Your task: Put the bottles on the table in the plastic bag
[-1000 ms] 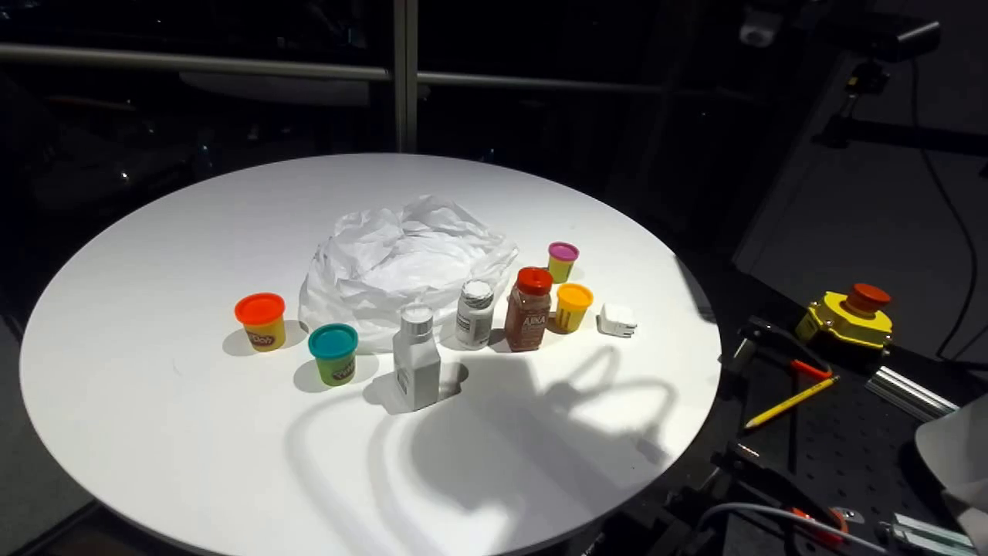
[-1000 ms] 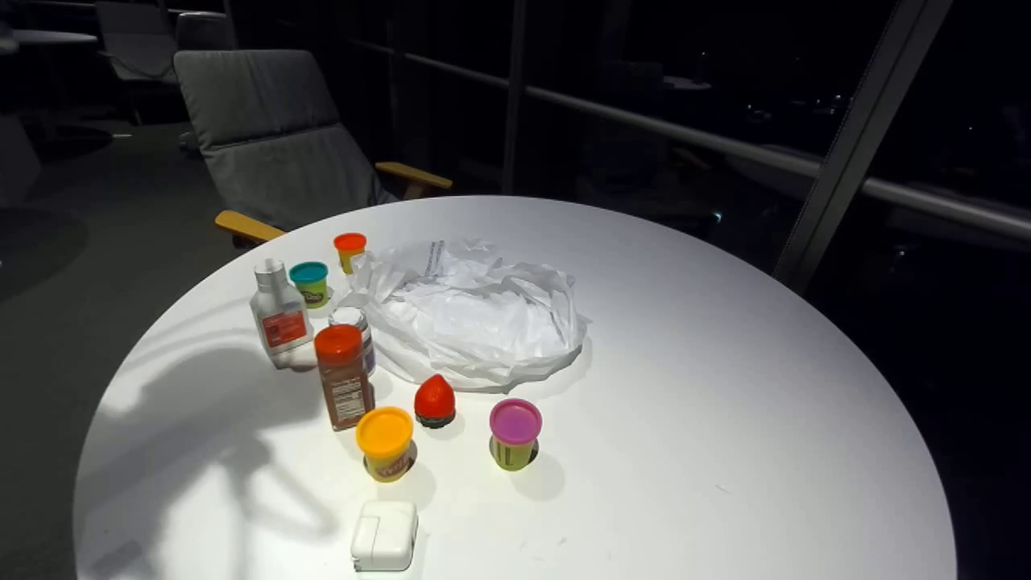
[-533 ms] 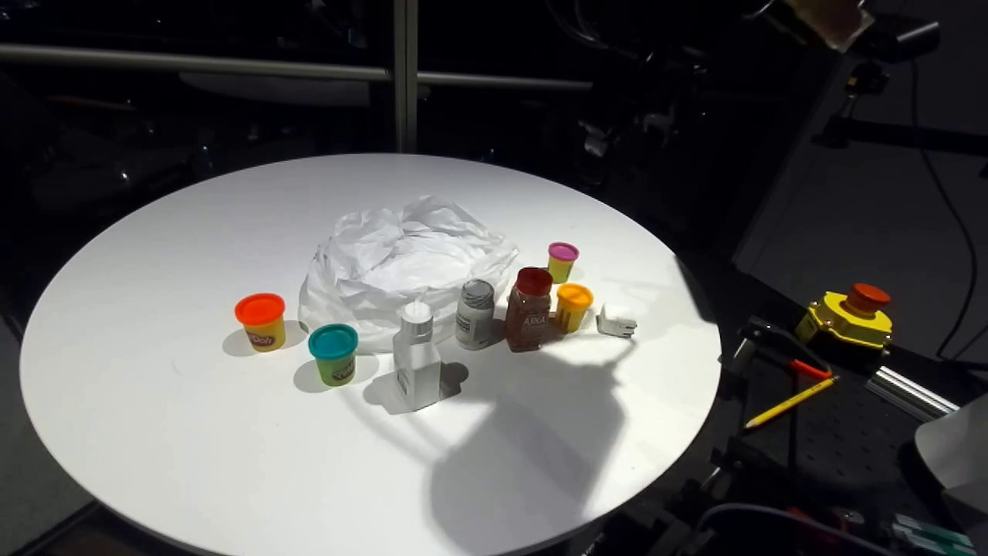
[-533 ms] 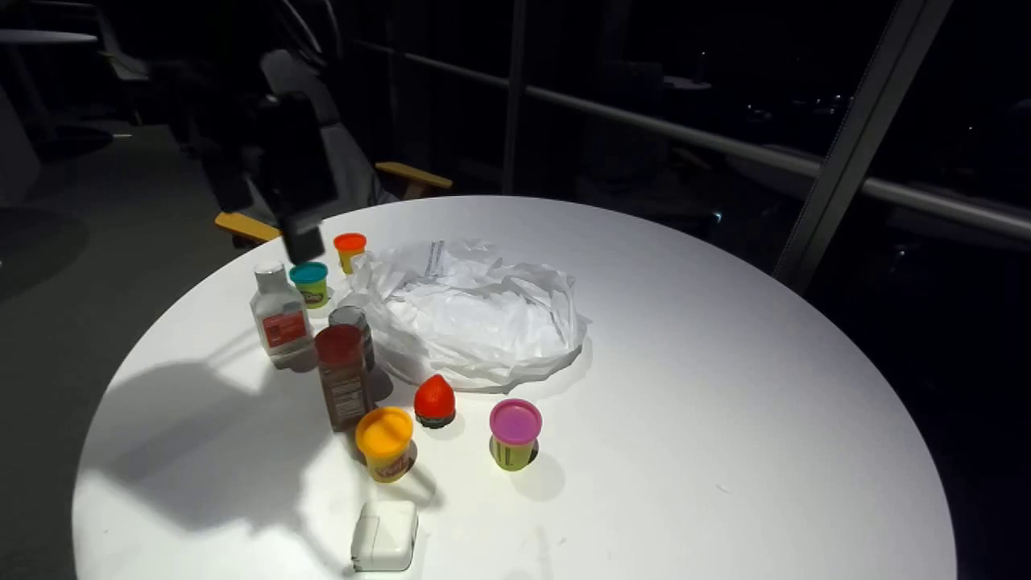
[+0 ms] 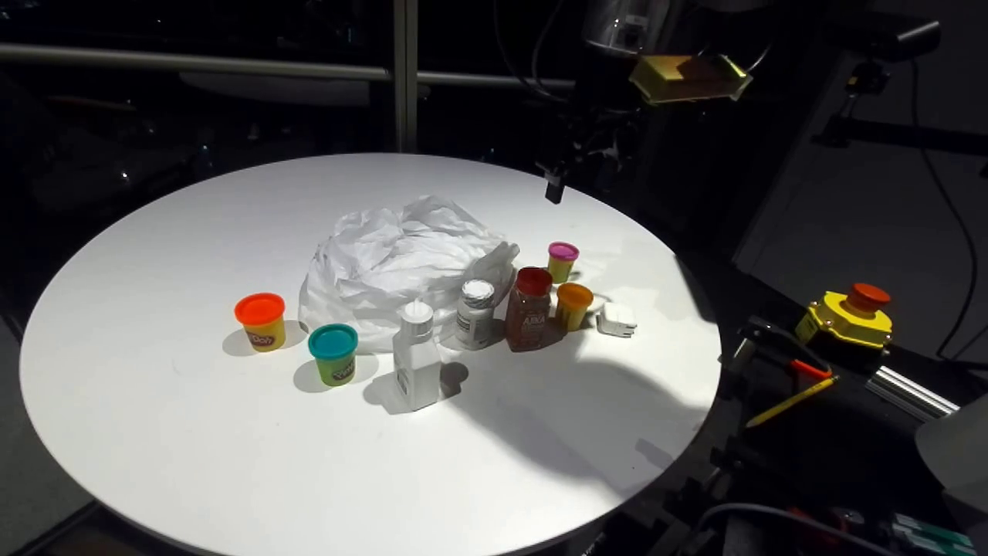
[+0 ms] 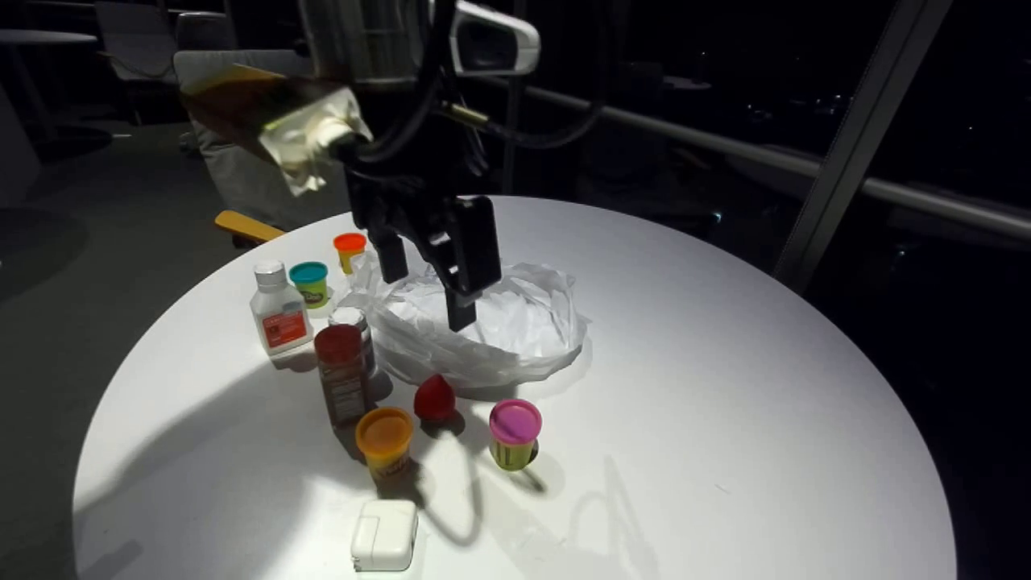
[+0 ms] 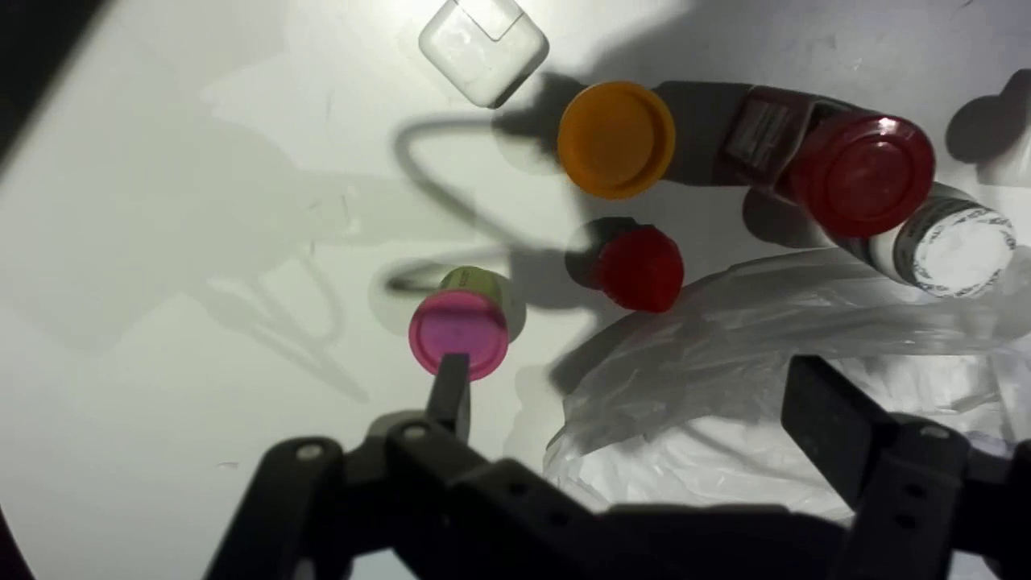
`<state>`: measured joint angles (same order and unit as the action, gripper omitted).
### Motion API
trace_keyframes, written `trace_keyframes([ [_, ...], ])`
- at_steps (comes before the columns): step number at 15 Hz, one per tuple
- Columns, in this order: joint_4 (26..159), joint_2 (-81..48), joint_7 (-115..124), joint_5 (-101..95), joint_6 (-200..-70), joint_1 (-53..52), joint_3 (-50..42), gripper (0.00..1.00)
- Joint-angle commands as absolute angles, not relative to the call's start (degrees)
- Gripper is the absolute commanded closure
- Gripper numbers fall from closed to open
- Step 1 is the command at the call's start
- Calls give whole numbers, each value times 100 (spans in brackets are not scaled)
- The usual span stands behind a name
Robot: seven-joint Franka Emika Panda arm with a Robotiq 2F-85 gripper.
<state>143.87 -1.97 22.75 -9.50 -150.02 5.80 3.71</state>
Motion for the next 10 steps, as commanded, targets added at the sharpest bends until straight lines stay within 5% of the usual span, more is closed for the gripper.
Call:
trace_keyframes([
  [1,13791,-975,2085,-667,-14961,467,-7,0],
  [10,13129,-2106,1893,117,-14971,488,-394,0],
])
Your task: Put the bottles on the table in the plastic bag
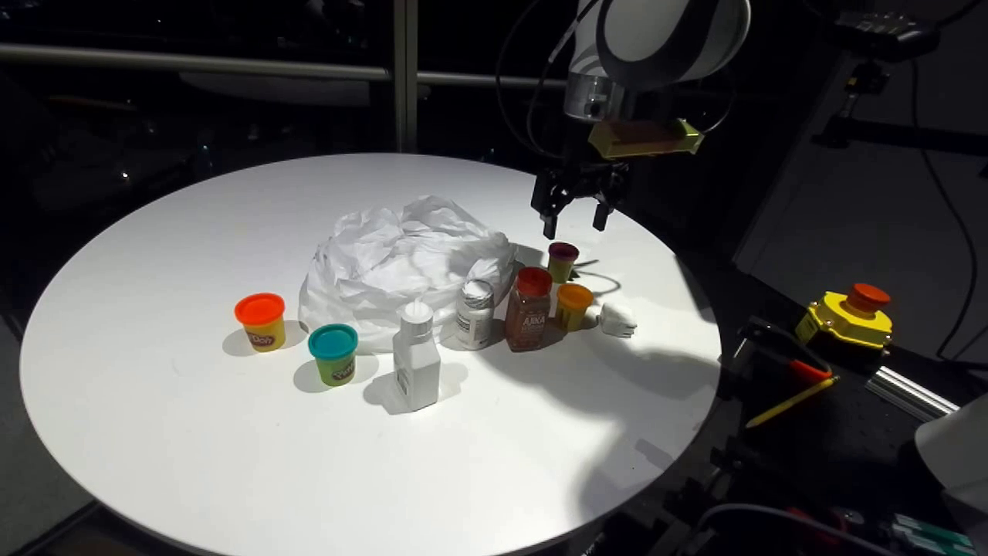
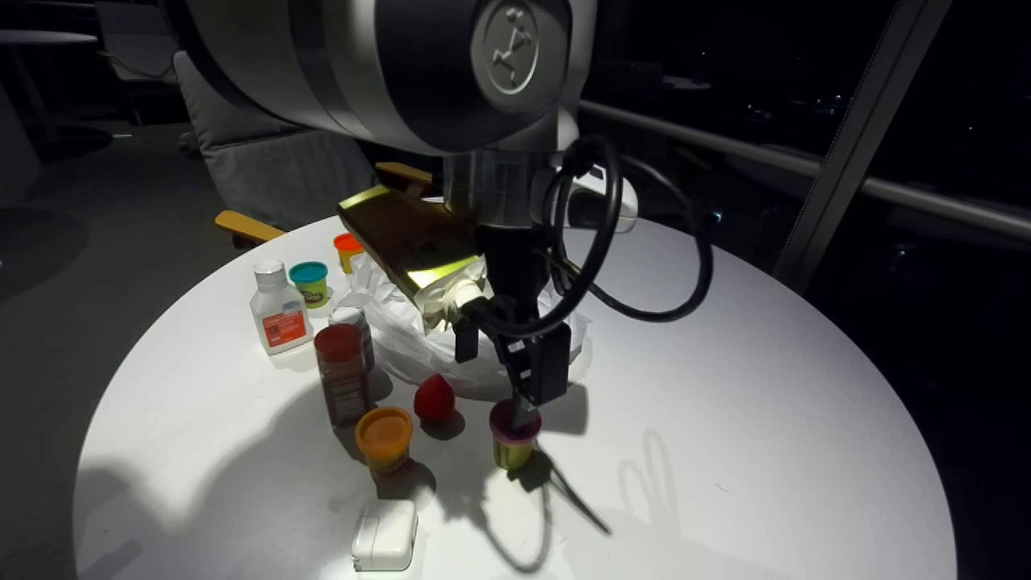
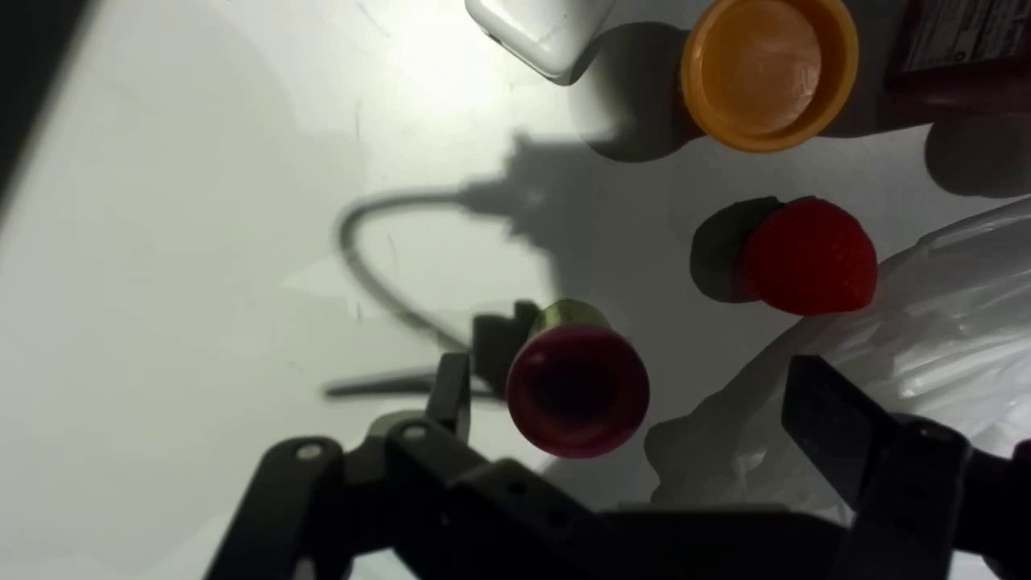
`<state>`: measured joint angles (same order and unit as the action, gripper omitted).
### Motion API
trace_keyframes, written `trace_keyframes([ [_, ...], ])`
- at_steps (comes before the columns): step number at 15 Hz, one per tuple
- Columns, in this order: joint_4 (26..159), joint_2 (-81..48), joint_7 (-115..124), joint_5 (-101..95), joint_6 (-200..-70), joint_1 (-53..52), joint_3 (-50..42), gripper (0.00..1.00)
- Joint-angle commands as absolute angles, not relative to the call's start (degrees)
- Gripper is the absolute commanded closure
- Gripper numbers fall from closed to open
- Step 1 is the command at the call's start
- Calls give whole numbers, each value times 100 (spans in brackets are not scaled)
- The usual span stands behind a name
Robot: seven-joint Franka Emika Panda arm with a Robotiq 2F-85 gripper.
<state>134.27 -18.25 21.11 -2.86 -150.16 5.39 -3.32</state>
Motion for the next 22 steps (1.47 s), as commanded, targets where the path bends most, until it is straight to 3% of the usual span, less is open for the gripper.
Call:
trace_keyframes([
  [1,13065,-2188,1837,251,-14958,507,-379,0],
  [11,12702,-2737,1808,491,-14978,544,-561,0],
  [12,12683,-2760,1702,654,-14941,617,-476,24],
  [13,12654,-2796,1646,764,-14940,641,-450,26],
  [18,12633,-2791,1600,950,-15022,576,-569,65],
  [19,12647,-2740,1630,917,-15028,553,-608,71],
  [22,12772,-2274,1820,769,-14849,418,-784,71],
])
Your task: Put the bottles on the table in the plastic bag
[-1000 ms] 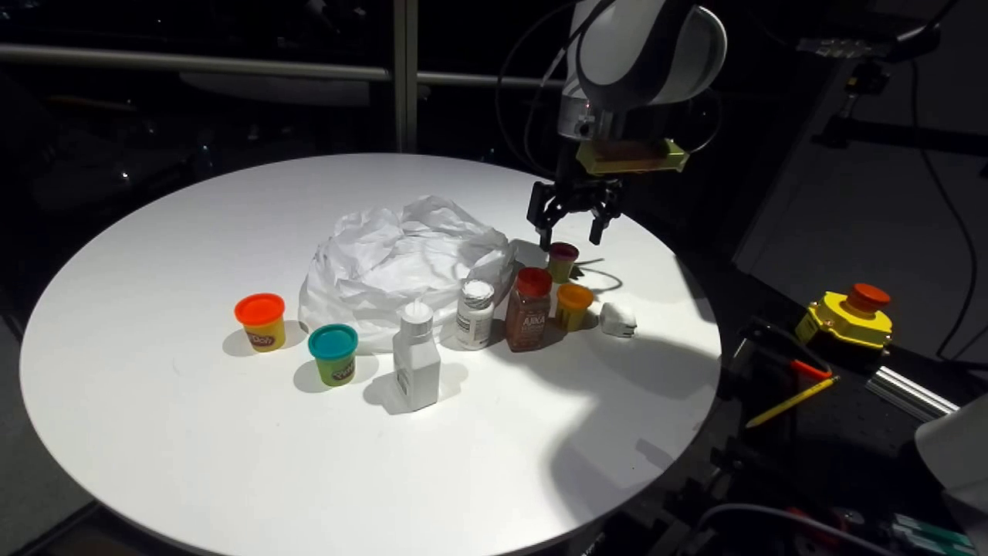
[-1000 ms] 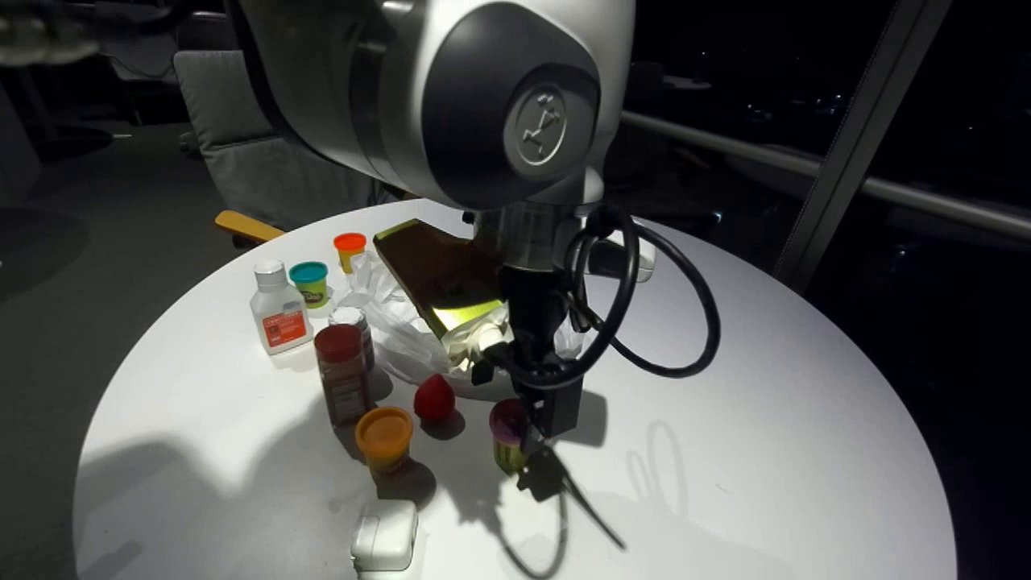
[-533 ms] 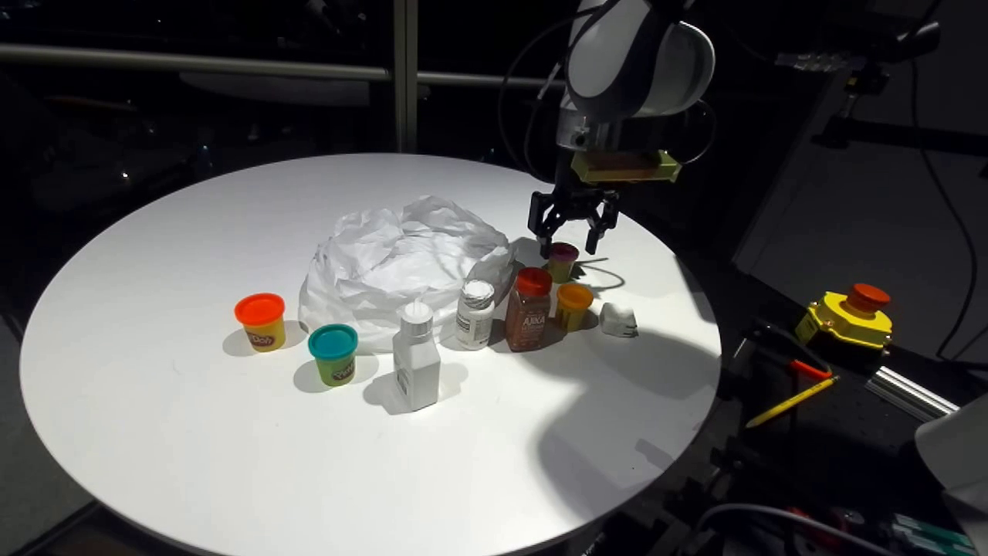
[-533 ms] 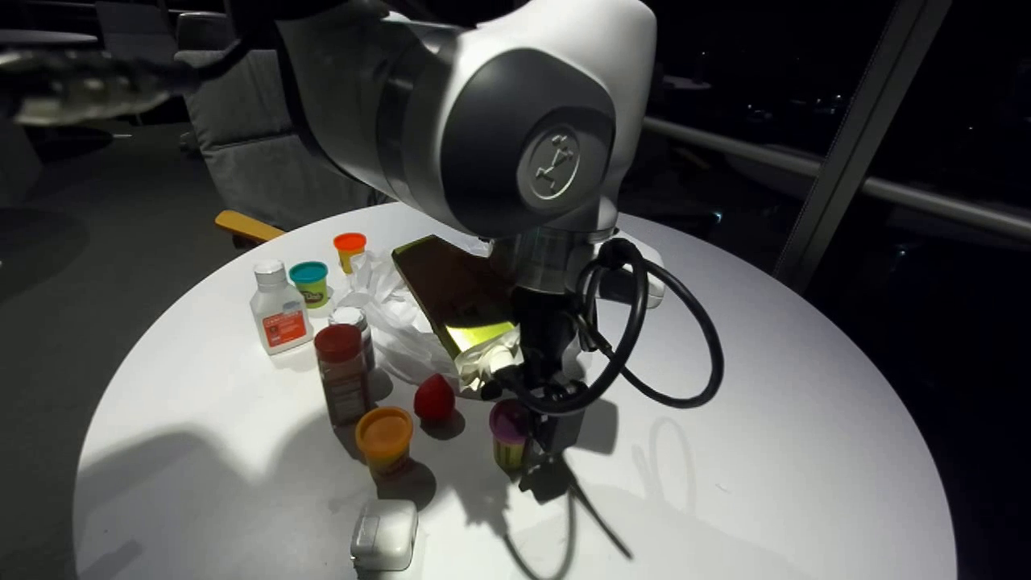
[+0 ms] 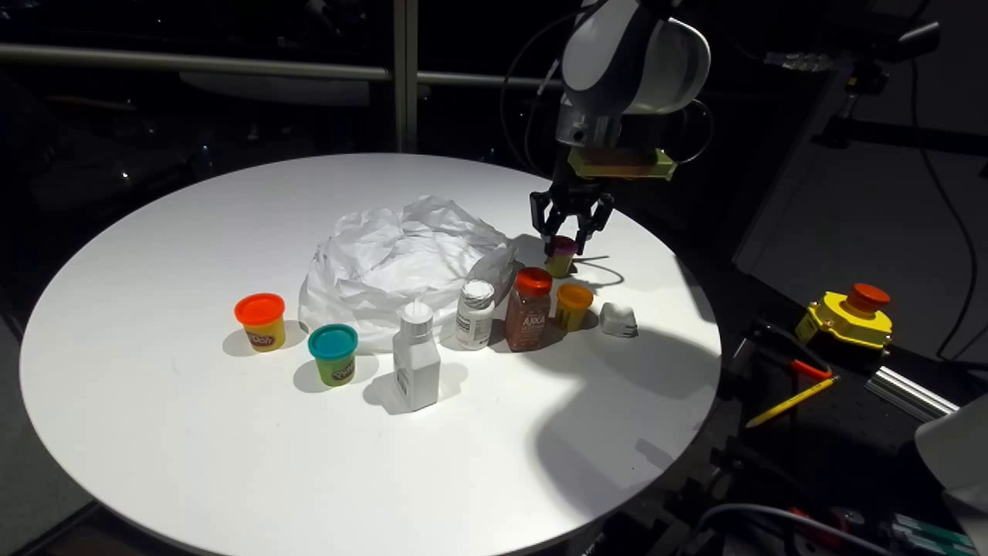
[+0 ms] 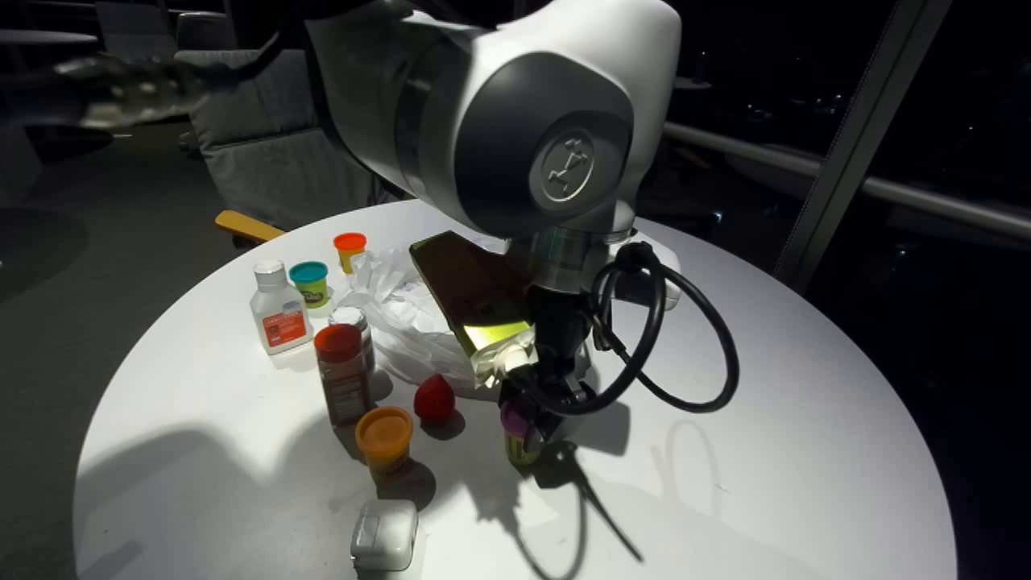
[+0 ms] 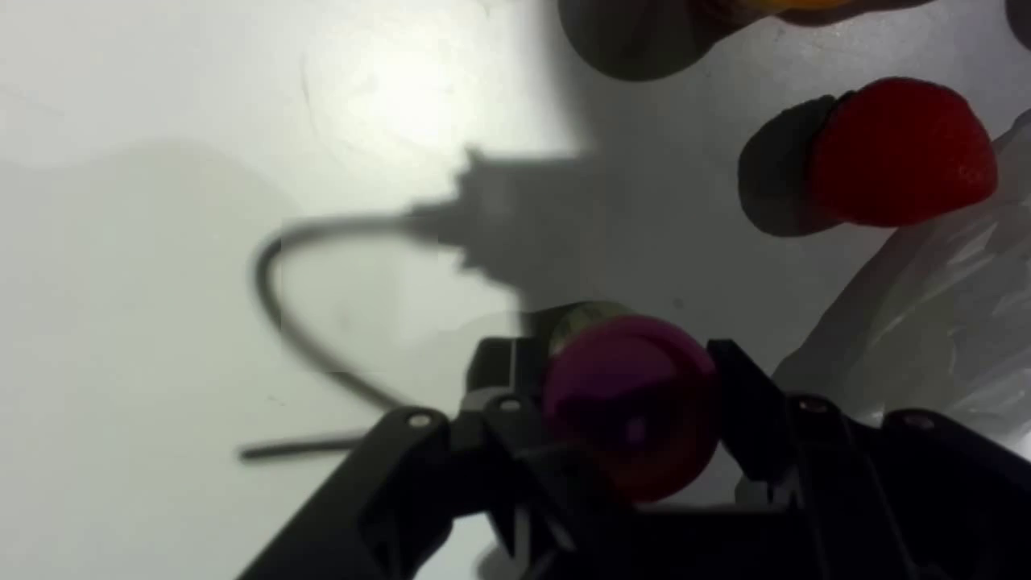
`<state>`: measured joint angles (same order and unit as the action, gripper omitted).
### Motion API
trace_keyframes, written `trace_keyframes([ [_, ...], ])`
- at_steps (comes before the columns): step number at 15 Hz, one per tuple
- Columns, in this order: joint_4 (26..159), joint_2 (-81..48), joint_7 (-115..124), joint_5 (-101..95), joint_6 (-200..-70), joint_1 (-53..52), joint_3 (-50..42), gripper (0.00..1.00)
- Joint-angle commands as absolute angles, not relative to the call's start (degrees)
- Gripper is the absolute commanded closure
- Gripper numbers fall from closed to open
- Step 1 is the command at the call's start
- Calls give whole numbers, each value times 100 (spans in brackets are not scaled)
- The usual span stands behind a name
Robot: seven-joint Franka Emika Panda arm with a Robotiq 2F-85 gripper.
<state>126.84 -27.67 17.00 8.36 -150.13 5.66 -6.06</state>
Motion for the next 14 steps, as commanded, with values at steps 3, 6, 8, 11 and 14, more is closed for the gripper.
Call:
trace_keyframes([
  [3,13053,-1731,2133,597,-15000,77,-817,71],
  [6,12840,-1547,2422,508,-14948,-288,-600,71],
  [8,12562,-1756,2654,523,-15033,-540,-426,71],
  [11,12062,-2400,3100,232,-15198,-905,-413,71],
  [14,11517,-3009,3196,99,-15156,-1010,-570,71],
])
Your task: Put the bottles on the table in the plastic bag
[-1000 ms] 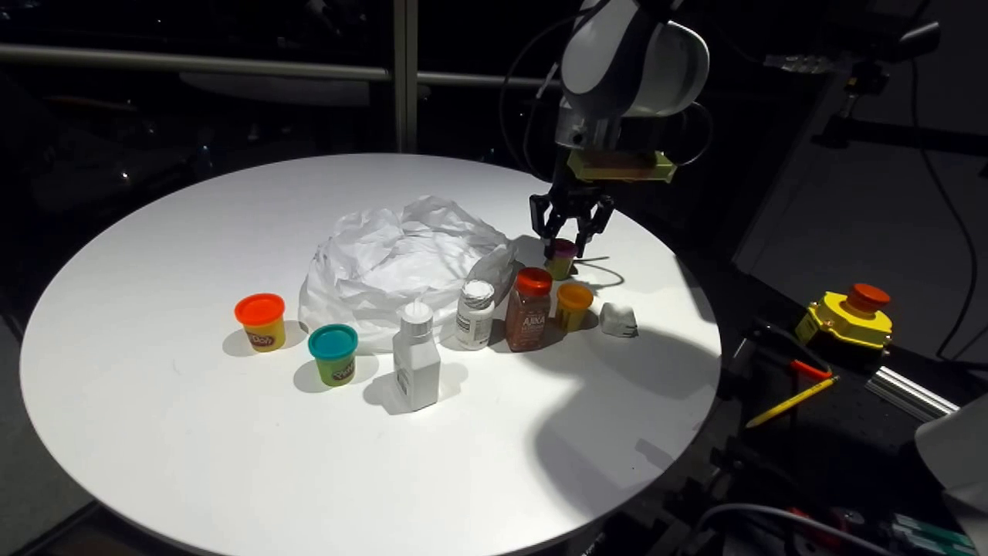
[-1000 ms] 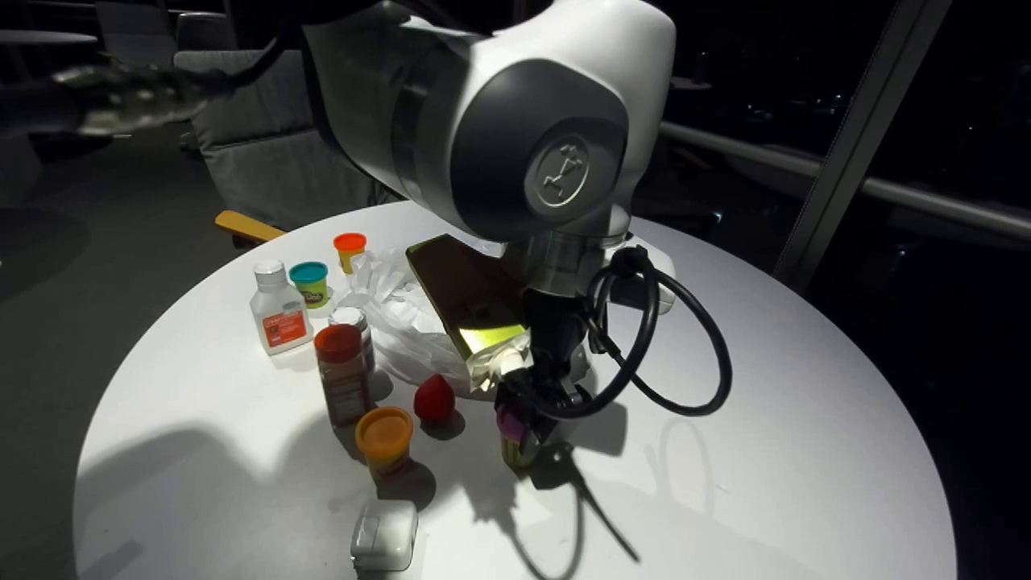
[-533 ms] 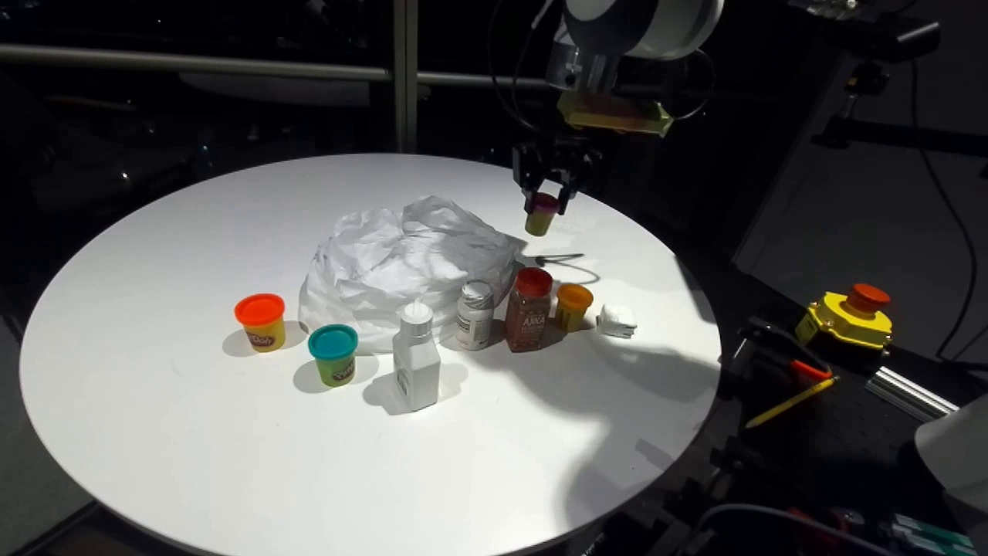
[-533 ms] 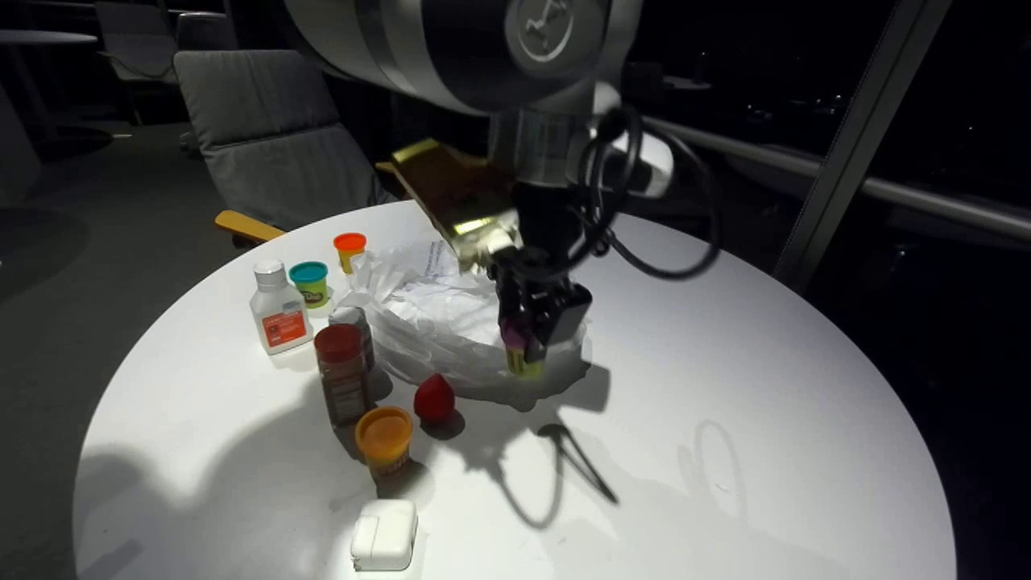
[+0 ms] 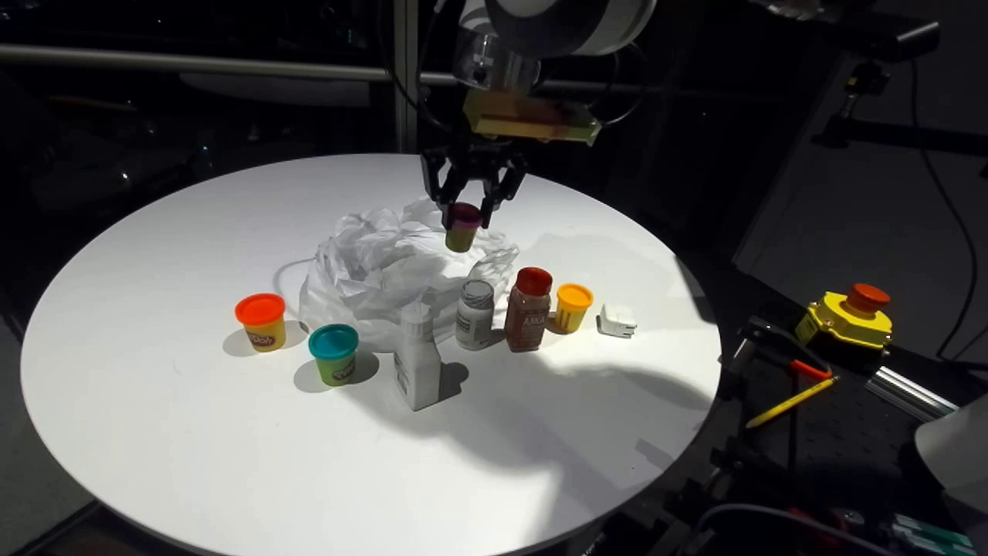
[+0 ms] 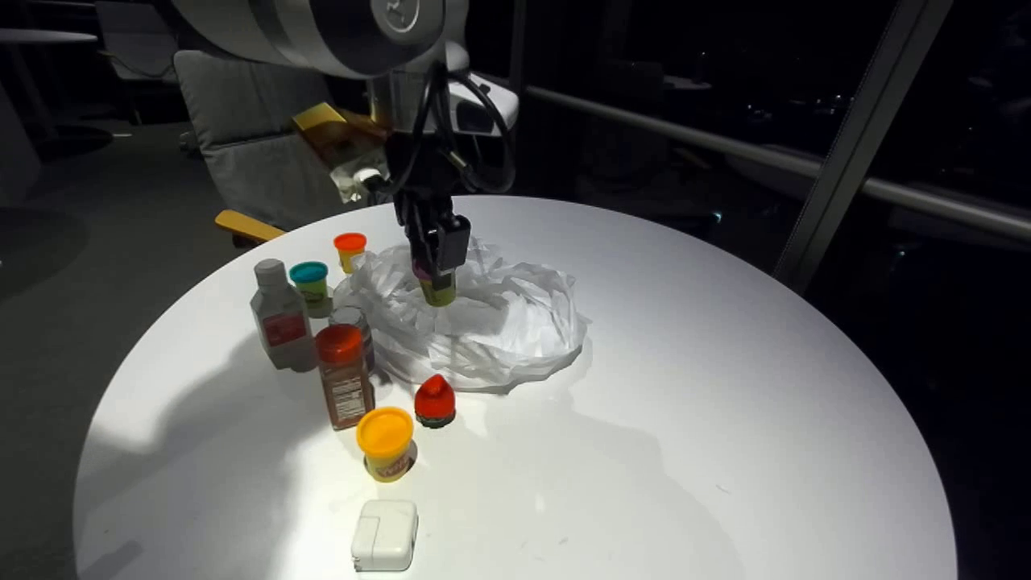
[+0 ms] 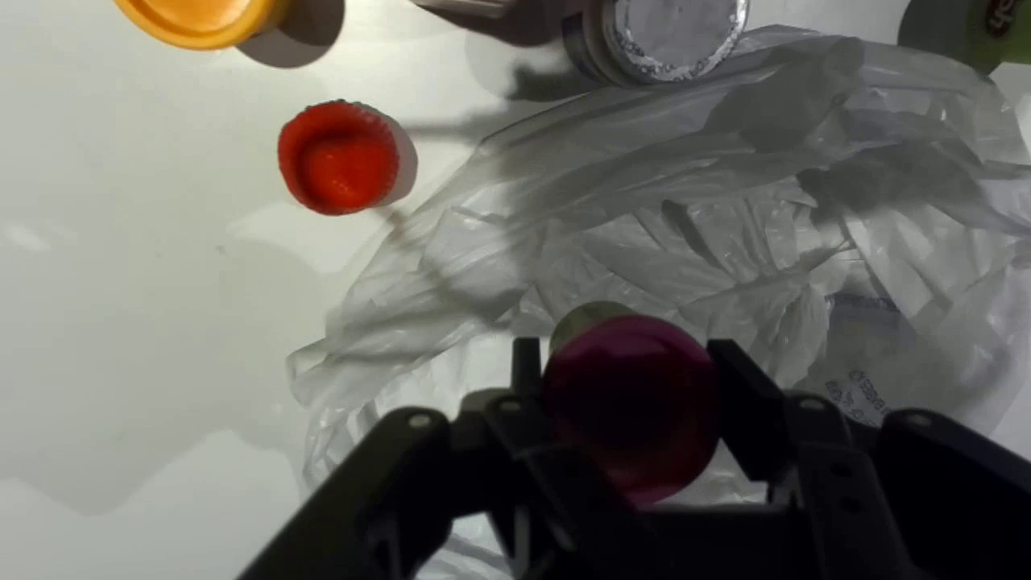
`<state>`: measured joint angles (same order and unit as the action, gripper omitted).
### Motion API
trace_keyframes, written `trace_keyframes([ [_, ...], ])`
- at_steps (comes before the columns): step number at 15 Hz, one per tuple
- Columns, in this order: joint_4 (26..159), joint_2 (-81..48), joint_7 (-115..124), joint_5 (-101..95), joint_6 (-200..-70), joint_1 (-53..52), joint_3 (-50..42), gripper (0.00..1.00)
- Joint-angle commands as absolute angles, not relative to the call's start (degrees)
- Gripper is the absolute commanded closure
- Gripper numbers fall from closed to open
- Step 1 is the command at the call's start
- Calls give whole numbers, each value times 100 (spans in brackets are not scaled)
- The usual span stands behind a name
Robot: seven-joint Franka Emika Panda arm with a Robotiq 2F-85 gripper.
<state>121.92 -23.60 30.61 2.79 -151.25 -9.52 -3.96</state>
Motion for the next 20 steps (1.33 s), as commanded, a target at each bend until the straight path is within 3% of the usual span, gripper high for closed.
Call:
trace_keyframes([
  [1,11385,-3149,3171,121,-15102,-1013,-593,71],
  [5,10953,-3574,3081,221,-15026,-941,-767,71],
  [6,10958,-3491,3017,279,-15013,-898,-748,21],
  [7,10922,-3485,2999,283,-15042,-877,-773,20],
  [10,11193,-2975,2790,366,-15095,-775,-655,1],
  [20,13774,-216,2393,-52,-15090,-800,-397,0],
])
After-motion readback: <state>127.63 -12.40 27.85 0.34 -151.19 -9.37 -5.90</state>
